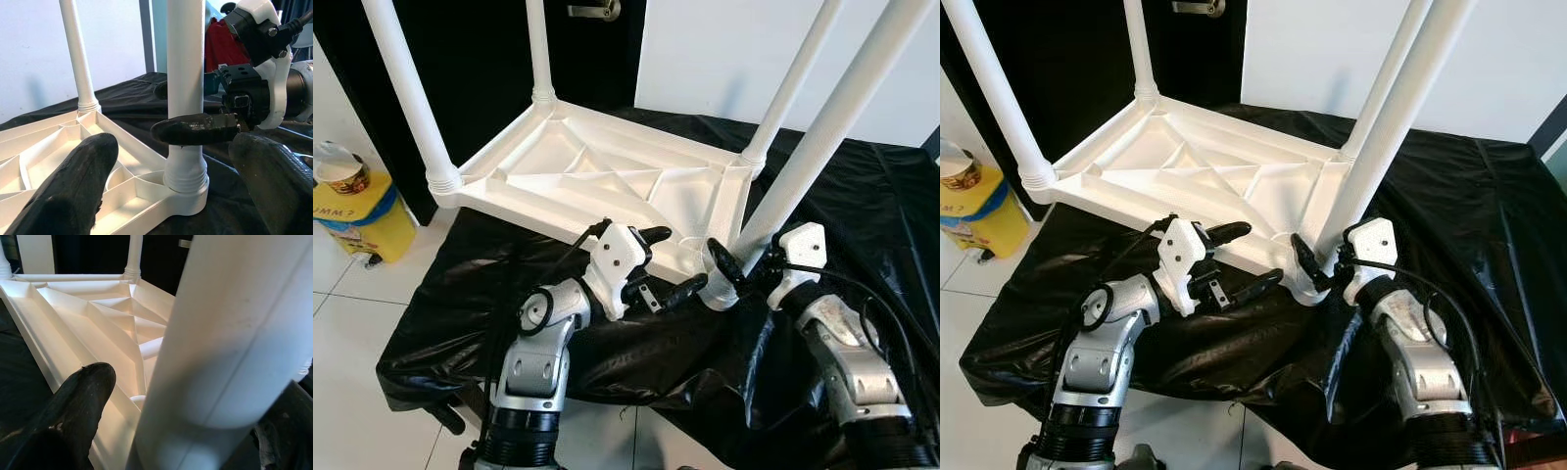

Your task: Building children table

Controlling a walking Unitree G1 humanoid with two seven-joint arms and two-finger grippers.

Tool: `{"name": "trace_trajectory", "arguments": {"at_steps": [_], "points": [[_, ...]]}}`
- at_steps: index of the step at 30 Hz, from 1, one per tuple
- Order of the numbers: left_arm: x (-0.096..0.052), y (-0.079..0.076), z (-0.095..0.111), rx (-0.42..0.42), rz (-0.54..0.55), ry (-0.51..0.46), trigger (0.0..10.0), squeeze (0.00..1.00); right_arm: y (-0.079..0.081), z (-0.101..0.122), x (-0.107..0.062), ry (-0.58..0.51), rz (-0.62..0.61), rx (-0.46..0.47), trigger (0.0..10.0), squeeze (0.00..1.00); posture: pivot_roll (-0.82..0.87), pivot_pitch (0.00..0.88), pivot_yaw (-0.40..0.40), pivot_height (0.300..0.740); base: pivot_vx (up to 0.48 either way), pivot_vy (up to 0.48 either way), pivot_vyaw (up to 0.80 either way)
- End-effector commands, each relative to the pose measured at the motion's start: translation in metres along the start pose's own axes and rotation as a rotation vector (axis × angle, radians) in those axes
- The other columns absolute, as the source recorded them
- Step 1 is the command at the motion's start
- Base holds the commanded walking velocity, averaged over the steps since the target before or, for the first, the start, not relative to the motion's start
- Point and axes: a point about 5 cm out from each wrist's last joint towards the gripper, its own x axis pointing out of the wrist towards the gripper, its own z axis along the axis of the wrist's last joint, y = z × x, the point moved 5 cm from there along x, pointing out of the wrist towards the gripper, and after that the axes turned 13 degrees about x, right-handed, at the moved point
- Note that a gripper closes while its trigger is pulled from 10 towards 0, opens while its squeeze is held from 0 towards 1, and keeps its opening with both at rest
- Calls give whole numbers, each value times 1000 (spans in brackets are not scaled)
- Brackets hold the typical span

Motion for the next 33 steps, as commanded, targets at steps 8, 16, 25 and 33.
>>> {"name": "trace_trajectory", "arguments": {"at_steps": [8,16,25,33], "points": [[-1,15,0,28,212,30,10000,0,-2,-5,3,30,57,-25,10000,0,100,65,-119,740,0,0,0],[-3,15,1,35,209,26,10000,0,1,-12,-1,51,74,-6,0,0,106,63,-122,740,0,0,0],[-3,16,2,42,205,18,10000,0,-3,-16,-2,57,28,9,10000,0,100,58,-121,740,0,0,0],[-2,16,3,43,205,10,10000,0,-5,-18,-4,41,-105,30,10000,0,95,62,-124,740,0,0,0]]}}
